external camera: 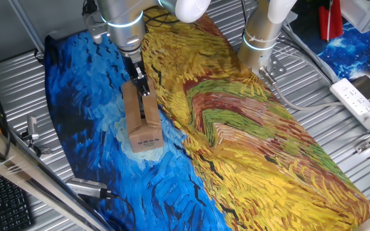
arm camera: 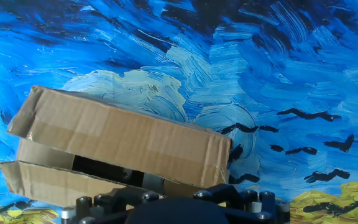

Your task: Open a box

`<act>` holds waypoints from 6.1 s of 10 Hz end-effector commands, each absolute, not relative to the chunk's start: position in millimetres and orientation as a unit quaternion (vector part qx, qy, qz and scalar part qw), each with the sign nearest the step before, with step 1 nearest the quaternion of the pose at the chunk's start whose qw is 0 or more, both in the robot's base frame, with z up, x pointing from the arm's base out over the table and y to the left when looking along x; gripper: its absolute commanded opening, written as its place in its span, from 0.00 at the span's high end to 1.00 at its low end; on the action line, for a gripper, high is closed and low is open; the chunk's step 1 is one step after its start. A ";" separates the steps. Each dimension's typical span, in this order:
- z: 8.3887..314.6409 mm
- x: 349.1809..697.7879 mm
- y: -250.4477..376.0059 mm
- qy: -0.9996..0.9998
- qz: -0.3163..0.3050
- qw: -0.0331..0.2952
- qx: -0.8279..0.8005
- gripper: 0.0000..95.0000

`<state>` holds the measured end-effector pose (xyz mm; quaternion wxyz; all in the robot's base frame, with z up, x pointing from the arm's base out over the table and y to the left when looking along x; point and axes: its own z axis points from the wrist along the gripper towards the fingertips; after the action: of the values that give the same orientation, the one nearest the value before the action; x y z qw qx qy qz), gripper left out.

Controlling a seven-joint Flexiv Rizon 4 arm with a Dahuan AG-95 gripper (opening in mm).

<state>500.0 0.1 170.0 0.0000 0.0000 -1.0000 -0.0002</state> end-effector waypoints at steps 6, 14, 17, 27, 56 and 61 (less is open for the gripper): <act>172.4 503.1 2.4 -1.000 -0.002 -0.002 0.006 1.00; 173.1 503.9 3.2 -1.000 -0.002 -0.002 0.007 1.00; 175.0 505.0 4.7 -1.000 -0.002 -0.001 0.006 1.00; 179.2 510.0 8.8 -1.000 -0.001 -0.001 0.003 1.00; 167.3 543.9 31.7 -1.000 -0.008 -0.003 0.005 1.00; 163.0 543.1 43.6 -1.000 -0.007 -0.001 -0.005 1.00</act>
<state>543.9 45.2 162.3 0.0003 -0.0056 -1.0000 -0.0067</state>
